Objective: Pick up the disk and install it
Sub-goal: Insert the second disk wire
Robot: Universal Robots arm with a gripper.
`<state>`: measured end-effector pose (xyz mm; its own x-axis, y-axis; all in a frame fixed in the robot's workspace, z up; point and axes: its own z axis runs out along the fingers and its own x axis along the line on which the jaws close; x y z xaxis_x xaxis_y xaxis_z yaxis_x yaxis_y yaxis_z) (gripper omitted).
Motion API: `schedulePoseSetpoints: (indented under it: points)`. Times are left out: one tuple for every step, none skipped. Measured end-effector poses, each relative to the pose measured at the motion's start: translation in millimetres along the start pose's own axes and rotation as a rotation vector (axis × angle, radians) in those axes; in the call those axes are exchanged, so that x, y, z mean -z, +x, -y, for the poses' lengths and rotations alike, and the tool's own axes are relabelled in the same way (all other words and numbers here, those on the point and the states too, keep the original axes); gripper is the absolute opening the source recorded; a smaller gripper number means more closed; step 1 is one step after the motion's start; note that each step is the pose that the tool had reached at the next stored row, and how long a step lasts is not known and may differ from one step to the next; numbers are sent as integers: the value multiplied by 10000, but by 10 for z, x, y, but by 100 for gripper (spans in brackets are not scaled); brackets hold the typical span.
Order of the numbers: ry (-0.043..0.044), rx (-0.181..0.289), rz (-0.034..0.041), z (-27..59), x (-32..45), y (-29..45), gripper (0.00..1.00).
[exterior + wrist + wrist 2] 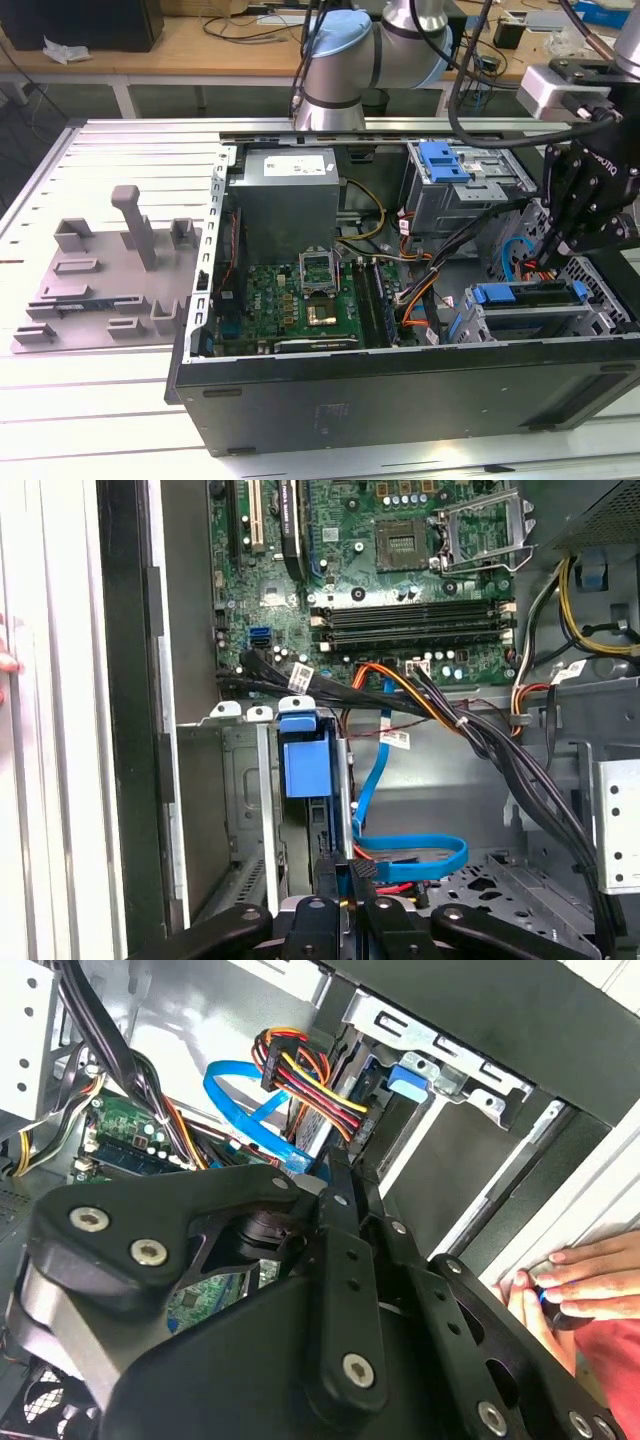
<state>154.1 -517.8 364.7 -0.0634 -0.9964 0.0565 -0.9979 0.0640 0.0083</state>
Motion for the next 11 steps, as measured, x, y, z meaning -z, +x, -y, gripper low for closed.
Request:
schedulePoseSetpoints:
  points:
    - [1,1,53,-8,-1,10,16]
    - [1,1,102,-12,-2,21,16]
    - [0,2,167,-17,-3,36,16]
    - [-2,2,214,-18,-4,49,16]
    - [-3,4,278,-18,-5,66,16]
    - [-4,7,316,-17,-6,76,16]
    - [-6,13,373,-18,-9,91,16]
    - [-5,30,405,-17,-9,99,16]
    - [-5,48,418,-17,-10,102,16]
    - [-4,70,427,-18,-11,105,16]
    - [-3,106,437,-19,-12,108,16]
